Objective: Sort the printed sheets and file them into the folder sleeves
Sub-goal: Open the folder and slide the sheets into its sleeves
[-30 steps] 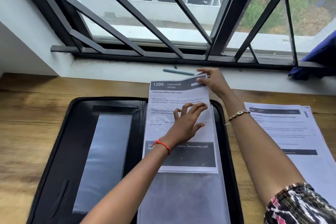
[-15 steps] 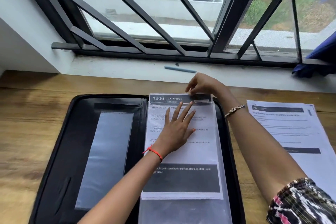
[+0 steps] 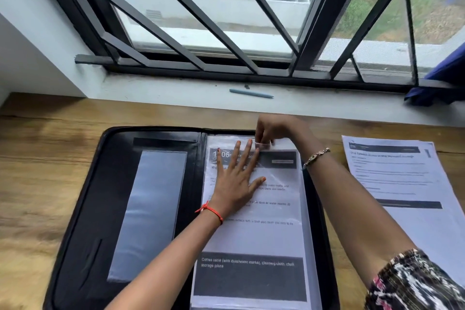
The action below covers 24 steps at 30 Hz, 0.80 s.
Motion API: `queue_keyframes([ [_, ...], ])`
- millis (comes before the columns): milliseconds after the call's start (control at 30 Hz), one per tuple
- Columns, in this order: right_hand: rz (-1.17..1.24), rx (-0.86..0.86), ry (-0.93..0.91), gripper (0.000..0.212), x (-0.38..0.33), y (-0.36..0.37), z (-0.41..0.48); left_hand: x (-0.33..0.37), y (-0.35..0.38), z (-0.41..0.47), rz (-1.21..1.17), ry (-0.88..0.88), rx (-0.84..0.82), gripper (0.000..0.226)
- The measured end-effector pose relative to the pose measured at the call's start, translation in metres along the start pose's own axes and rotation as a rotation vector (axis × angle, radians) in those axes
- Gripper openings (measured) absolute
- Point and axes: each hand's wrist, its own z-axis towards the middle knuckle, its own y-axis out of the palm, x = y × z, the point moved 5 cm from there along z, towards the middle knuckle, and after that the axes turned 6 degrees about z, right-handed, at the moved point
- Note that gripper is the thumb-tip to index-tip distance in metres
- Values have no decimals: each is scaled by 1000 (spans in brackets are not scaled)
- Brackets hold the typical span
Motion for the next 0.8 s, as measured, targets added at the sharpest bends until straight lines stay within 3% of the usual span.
queue_keyframes([
  [267,44,-86,91,33,-1,5,-12,-1,-1,-1,5,-34,18,72],
  [433,257,118,54,18,17,1,-30,1,-7,-3,-12,-55,-3,73],
  [633,386,432,9,30,50,13,-70,15,-14,-22,42,-49,-49,83],
  [800,709,644,-41,48,64,43,-100,24,-13,-44,67,-75,-141,85],
])
